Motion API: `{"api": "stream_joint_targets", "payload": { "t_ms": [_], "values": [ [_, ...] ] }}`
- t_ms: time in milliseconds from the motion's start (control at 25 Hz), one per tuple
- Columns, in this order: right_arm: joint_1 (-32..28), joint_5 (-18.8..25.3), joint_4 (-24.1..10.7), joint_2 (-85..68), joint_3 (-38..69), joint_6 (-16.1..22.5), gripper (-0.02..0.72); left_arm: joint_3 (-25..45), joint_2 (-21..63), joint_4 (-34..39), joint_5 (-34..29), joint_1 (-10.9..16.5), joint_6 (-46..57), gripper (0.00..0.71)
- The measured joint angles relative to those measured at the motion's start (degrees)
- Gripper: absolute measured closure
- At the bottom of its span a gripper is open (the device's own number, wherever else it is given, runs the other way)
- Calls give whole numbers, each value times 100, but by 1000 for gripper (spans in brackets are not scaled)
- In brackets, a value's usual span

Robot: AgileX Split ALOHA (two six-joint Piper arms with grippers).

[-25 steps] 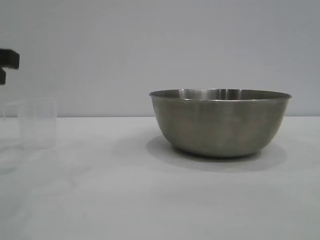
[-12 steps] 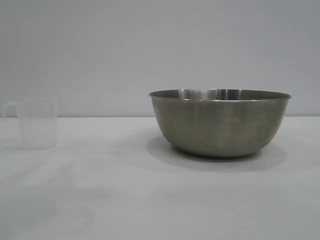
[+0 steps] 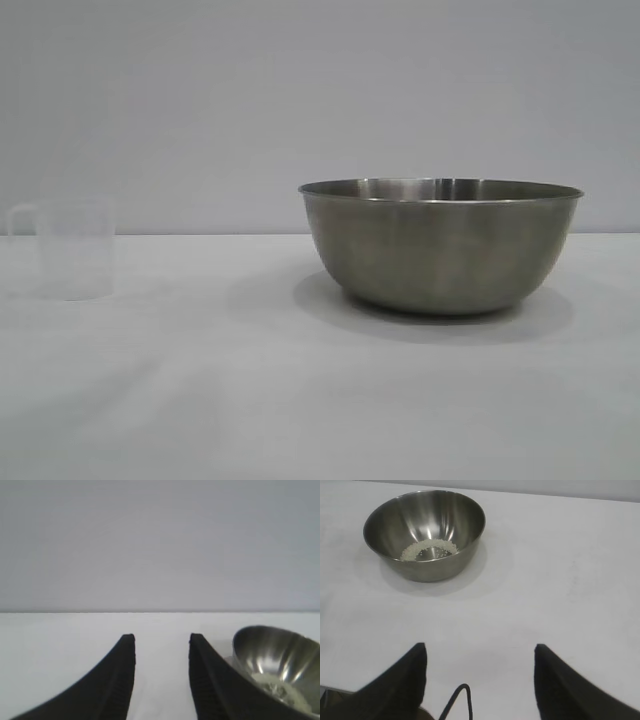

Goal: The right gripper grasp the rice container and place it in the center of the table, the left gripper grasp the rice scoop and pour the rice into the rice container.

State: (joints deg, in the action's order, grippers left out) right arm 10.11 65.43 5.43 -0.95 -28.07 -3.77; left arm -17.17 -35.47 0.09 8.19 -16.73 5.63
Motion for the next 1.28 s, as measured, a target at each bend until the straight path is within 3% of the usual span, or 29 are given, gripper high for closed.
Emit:
{"api": "stream_joint_targets", "payload": {
  "t_ms": [360,560,840,1280],
  "values": [
    [0,0,0,0,0,0,276,-949,1410,245,-3692,0,-729,490],
    [0,0,0,0,0,0,276,-1165,2590,105,-5159,0,-815,490],
    [0,0,0,0,0,0,276,-1165,3428,33,-6447,0,-815,490],
    [0,0,0,0,0,0,276,-1141,3531,-70,-7129,0,-815,490]
  ]
}}
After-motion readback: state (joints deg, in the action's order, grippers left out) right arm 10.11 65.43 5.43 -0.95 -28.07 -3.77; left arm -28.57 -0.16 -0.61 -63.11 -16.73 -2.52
